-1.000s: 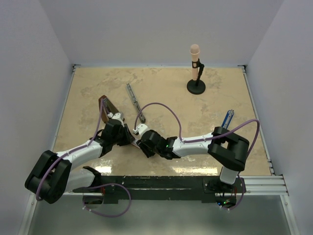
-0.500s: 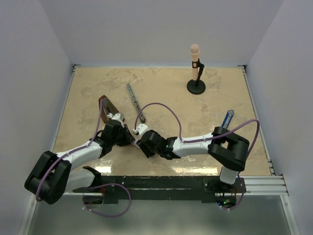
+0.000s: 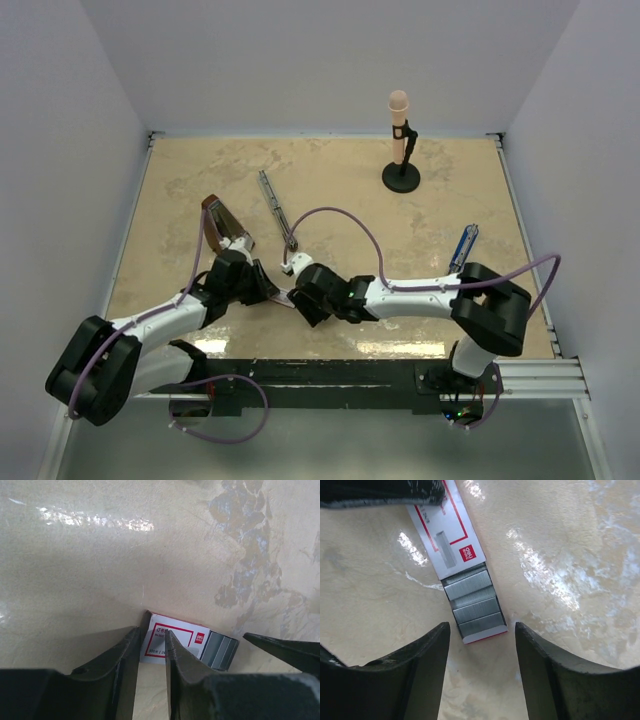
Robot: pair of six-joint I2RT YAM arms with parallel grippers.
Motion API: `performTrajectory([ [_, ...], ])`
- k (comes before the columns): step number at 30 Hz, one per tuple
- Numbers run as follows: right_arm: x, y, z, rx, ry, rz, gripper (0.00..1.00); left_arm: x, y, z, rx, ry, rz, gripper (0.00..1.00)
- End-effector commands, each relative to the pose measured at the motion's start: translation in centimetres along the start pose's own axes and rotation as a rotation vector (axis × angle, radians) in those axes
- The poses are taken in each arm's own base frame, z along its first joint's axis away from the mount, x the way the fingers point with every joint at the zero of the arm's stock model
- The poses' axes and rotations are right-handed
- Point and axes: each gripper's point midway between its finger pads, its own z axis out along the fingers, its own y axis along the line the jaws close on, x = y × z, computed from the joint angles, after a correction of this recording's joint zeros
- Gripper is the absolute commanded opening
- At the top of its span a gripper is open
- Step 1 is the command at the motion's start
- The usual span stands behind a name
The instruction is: Unload the staples from the stapler
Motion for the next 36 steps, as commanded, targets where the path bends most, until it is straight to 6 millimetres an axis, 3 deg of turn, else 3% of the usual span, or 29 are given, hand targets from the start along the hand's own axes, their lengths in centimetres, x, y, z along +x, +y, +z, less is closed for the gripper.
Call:
performTrajectory([
  [1,-1.7,-0.6,-2.3,-0.008,-0.046,0.119,0.56,0.3,-1.2,-0.4,0.056,0.002,-0.028,0.31],
  [7,-1.8,-3.6,-3.5,-0.023,-0.073,0.394,0.46,1.4,-1.5,-1.0,0.097,0.017,-0.079,0.31],
  [8,-1.1,-4.9,-3.4,-0.006,-0.065,0.434,0.44,1.5,-1.6,-1.1,0.109,0.014,-0.083,0.31],
  [11,-1.0,-5.5,-3.9,-0.017,-0.082,0.513,0.40,1.9,-1.7,-1.2,0.119,0.026,-0.096,0.31],
  [18,-1.3,-3.8,-3.9,-0.133,-0.113,0.648,0.38,2.5,-1.6,-1.1,0.124,0.042,-0.109,0.30],
  [36,0.2,-3.9,-2.7,-0.116,-0.106,0.726,0.34,3.0,-1.6,-1.2,0.135,0.052,-0.113,0.28],
])
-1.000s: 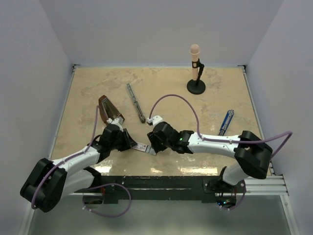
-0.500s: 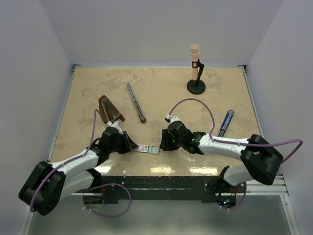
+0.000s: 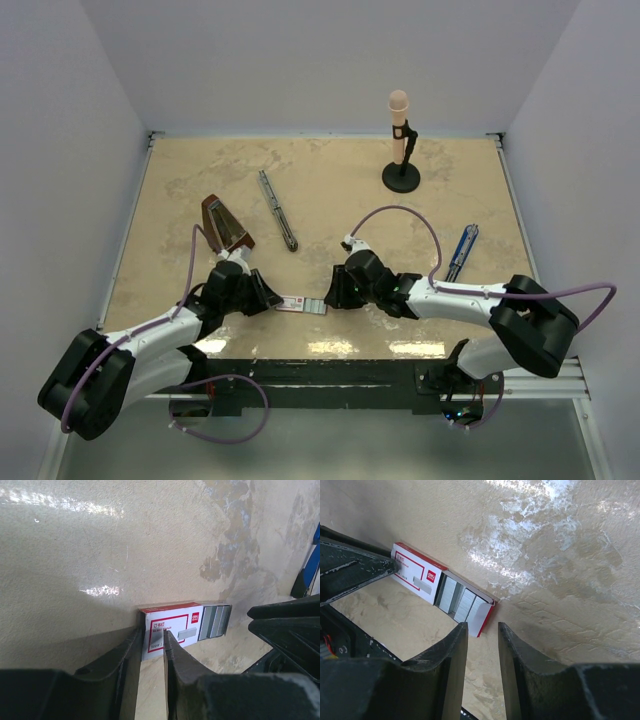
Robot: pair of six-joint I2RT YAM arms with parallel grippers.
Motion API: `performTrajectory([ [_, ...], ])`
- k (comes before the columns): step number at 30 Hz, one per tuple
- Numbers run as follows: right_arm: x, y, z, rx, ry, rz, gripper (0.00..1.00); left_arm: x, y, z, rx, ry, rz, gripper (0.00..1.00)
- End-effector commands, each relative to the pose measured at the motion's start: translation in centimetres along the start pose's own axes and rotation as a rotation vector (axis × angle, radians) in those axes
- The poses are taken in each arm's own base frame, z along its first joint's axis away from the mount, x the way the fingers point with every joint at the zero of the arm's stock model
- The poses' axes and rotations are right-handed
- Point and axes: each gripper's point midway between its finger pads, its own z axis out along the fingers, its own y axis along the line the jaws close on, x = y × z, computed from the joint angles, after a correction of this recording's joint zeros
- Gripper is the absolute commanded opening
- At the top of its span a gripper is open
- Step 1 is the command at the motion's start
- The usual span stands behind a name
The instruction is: Unload the staples from the stapler
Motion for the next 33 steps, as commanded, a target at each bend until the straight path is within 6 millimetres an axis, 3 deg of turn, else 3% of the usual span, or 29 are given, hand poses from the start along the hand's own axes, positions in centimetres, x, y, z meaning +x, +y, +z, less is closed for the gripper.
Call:
performTrajectory([
  [1,-0.5,0.3,0.1,-0.010,-0.028,0.027,0.34,0.4,-0.5,-0.1,0.030,0.007,0.001,0.28],
  [18,0.7,-0.3,1.4,-0.019,-0.009,0.034,0.34,0.6,-0.8,-0.2,0.051,0.010,0.001,0.28],
  [33,1.1,0.2,1.9,-0.065,-0.001,0.030,0.20,0.8,-1.0,0.0,0.061,0.014,0.001,0.27],
])
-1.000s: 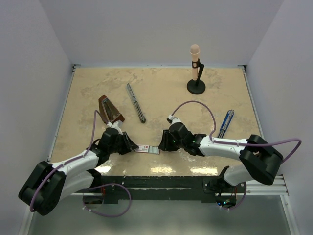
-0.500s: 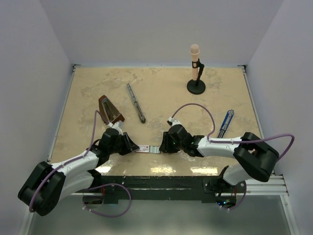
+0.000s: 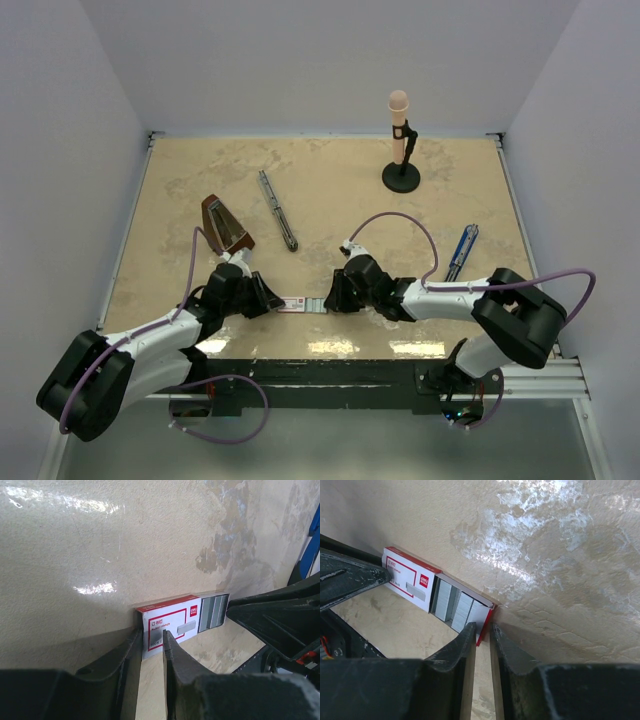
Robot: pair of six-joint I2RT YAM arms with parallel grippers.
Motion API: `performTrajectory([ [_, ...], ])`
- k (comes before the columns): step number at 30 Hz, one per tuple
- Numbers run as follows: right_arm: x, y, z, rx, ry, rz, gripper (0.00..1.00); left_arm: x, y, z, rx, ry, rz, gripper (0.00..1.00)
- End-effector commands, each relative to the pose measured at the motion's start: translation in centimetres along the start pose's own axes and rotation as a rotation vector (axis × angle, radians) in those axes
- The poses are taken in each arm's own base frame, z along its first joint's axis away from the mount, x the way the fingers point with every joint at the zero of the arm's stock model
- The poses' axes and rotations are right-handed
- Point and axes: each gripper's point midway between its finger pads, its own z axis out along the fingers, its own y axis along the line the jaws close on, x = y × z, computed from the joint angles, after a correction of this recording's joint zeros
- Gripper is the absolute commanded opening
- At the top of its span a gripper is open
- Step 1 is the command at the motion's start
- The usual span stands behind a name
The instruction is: Unload the staples from the stapler
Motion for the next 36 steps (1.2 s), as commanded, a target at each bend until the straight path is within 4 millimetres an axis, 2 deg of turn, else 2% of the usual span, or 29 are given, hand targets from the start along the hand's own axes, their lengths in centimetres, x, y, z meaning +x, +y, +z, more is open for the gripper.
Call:
performTrajectory([
  [1,-0.2,0.8,0.3,-0.042,-0.011,0.009,0.19,0.1,-0.6,0.1,0.033,-0.001,0.003,0.27],
  [13,0.0,1.0,0.7,-0.060,-0.009,0.015,0.13,0.2,-0.8,0.1,0.042,0.001,0.003,0.26],
  [36,0.1,3.2,1.8,-0.103,-0.025,0.044,0.12,0.2,-1.8,0.3,0.074,0.007,-0.015,0.27],
])
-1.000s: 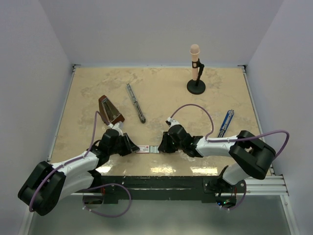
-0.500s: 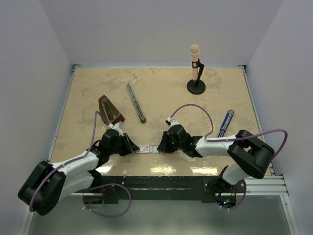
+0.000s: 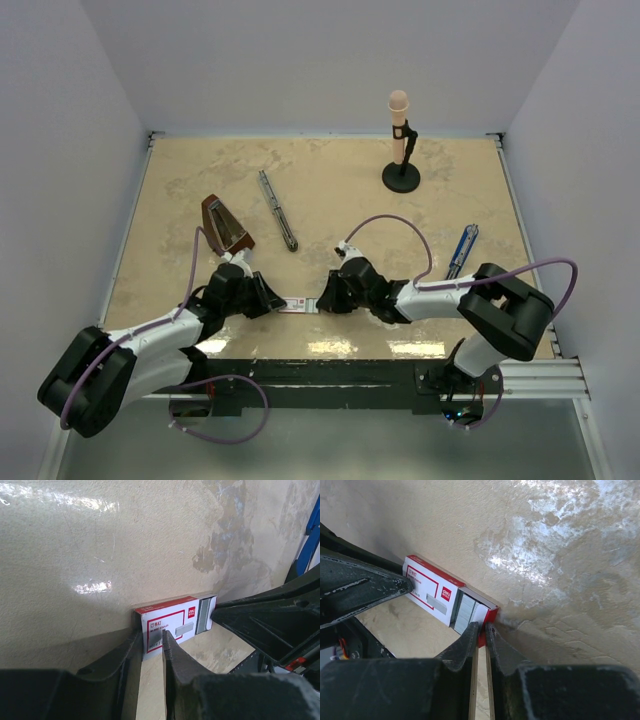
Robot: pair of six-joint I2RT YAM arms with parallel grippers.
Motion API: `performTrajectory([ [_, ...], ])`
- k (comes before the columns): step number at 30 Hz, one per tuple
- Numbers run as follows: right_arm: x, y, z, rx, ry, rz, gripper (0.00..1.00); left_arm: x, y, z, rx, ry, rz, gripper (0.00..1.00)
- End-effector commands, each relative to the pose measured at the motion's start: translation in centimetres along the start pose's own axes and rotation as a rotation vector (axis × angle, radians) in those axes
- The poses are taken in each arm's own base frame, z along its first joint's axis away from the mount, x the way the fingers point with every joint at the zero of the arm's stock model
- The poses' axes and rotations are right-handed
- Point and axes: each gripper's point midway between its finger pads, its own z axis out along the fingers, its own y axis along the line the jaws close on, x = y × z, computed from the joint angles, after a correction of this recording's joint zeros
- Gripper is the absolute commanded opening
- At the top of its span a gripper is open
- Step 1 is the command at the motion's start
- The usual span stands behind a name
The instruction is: Unload the staples from the stapler
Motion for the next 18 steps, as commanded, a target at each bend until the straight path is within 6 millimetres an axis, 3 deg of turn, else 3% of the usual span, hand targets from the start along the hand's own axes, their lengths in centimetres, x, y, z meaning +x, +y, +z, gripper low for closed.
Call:
performTrajectory([
  [1,-0.2,1.6,0.6,-0.034,-0.014,0.027,0.12,0.1,-1.4,0.1,0.060,0.002,-0.008,0.26],
  [18,0.1,2.8,1.9,-0.038,-0.034,0.021,0.10,0.8,-1.7,0.4,0.073,0.018,-0.012,0.26],
])
